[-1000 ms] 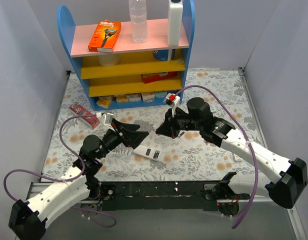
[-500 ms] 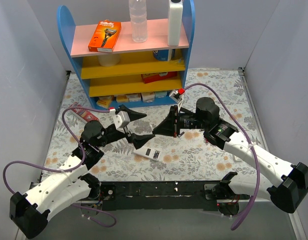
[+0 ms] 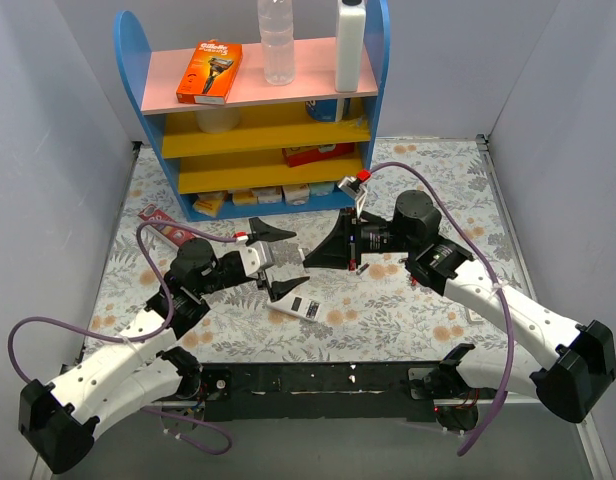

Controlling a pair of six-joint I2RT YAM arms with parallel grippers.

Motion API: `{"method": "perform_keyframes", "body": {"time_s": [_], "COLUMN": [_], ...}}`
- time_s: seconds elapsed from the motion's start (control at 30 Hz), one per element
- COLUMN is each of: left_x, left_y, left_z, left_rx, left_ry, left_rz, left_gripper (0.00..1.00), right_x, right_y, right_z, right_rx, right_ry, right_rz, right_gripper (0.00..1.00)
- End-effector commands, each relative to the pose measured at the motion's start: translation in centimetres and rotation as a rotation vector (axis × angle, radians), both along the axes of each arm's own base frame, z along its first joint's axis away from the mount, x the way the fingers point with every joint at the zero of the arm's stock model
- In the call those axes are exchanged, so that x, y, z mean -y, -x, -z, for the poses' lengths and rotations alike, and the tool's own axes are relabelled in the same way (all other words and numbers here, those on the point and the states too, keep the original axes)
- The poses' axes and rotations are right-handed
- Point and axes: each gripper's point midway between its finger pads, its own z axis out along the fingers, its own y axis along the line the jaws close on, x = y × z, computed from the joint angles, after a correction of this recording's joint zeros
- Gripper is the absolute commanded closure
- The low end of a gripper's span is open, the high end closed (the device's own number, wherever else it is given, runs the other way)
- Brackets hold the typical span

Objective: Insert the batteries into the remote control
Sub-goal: Adjust the battery cover.

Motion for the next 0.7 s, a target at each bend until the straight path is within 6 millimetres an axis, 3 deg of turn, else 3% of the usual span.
{"method": "perform_keyframes", "body": {"time_s": [0.0,0.37,0.67], "left_x": [0.6,1.7,1.9], "left_y": [0.2,1.2,1.6], "left_z": [-2.8,-3.3,-3.8], "left_rx": [0.066,0.054,0.061], "left_ry": [0.064,0.093,0.104], "left_rz": [0.021,0.077,0.089], "left_gripper": [0.09,0.33,0.41], "right_x": [-0.2,-0.3,-0.4], "right_y": [0.3,0.4,0.2], "right_z": [-2.5,-2.0,-0.4], "right_rx": [0.034,-0.022,-0.092], "right_ry": [-0.068,-0.08,-0.047], "right_rz": [-0.038,-0.036,-0.024], "right_gripper": [0.99,0.99,0.99]}}
